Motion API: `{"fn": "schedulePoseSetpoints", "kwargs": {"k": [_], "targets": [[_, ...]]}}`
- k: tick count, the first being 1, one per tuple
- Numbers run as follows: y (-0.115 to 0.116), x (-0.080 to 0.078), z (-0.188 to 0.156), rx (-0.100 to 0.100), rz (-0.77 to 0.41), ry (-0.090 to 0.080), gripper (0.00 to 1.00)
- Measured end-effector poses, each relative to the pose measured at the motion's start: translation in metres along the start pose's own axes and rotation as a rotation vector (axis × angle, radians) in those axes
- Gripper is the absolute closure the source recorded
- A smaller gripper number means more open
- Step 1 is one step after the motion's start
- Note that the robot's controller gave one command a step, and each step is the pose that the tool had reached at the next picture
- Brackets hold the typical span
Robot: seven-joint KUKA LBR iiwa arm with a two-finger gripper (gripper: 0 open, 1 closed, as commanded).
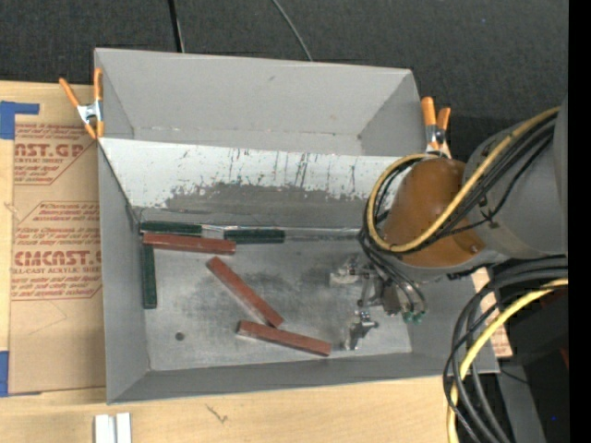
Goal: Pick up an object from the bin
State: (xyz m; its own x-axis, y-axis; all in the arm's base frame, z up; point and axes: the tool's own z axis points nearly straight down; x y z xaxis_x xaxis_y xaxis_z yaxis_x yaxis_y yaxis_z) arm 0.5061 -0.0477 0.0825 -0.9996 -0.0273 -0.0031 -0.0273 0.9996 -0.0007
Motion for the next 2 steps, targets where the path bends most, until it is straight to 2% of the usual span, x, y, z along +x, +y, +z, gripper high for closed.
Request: {"fn": "schedulePoseSetpoints", "kwargs": {"k": [1,2], "targets": [[0.012,0.006,0.015,0.003,0.029,-0.021,0.0],[0.023,0.013,0.011,0.002,0.203,-0.019,0.0]]}}
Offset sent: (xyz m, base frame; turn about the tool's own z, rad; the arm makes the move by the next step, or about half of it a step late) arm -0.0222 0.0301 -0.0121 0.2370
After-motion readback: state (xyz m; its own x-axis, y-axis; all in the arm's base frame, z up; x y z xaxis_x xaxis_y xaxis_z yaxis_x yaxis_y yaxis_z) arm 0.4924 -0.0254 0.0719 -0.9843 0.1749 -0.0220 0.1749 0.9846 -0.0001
